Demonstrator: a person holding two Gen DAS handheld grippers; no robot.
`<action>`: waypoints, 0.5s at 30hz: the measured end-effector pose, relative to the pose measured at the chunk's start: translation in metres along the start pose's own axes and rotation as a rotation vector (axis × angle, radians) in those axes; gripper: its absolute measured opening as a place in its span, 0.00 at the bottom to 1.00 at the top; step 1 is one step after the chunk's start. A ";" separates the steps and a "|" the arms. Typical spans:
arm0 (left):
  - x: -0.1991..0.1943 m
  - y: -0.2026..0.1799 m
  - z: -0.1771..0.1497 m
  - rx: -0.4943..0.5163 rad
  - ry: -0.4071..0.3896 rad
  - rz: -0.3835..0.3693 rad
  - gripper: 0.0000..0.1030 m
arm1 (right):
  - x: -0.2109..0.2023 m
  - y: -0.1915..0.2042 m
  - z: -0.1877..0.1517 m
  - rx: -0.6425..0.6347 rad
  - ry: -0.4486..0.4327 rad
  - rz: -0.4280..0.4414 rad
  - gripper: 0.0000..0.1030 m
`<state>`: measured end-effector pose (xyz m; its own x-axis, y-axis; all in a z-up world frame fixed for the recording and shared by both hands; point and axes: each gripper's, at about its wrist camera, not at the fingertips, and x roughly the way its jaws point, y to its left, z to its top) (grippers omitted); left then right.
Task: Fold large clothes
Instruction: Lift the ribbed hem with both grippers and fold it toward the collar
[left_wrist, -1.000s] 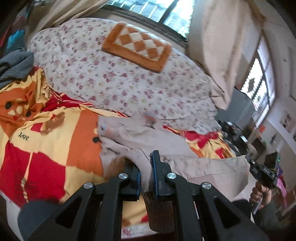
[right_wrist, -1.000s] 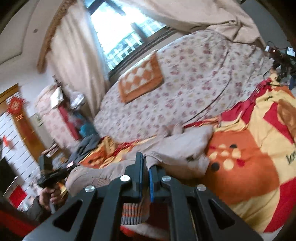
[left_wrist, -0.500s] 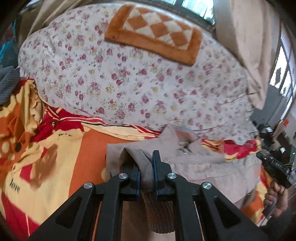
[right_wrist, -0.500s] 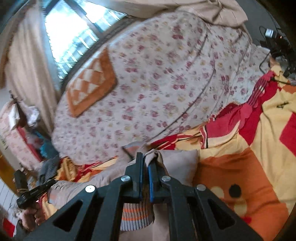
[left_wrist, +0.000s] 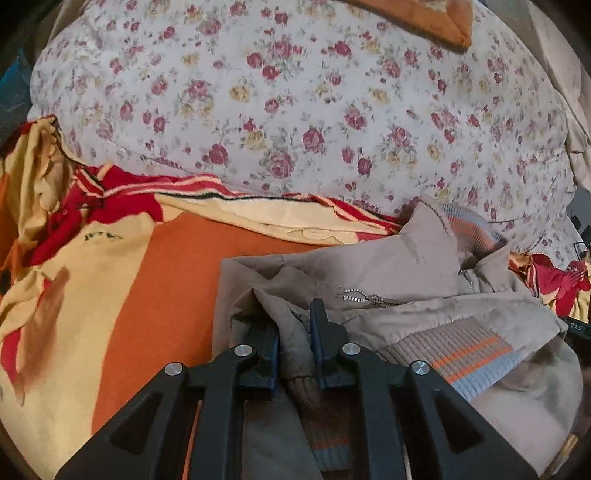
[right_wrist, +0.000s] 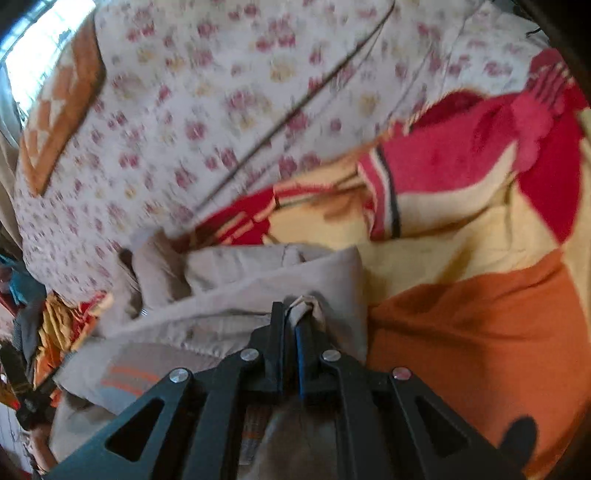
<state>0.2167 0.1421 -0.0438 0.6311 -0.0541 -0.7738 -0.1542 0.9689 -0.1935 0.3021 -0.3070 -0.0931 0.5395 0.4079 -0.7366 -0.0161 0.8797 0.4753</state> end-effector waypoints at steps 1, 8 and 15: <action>0.003 0.001 0.001 -0.007 0.012 -0.010 0.04 | 0.002 0.000 0.001 0.001 0.000 0.009 0.03; 0.020 0.019 0.006 -0.103 0.087 -0.127 0.07 | -0.007 -0.012 0.003 0.113 0.007 0.103 0.12; -0.015 0.033 0.019 -0.198 -0.005 -0.272 0.26 | -0.076 -0.009 0.011 0.173 -0.184 0.222 0.41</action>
<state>0.2165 0.1791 -0.0275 0.6730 -0.3031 -0.6747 -0.1235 0.8534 -0.5065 0.2705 -0.3488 -0.0359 0.6818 0.5205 -0.5141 -0.0162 0.7132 0.7007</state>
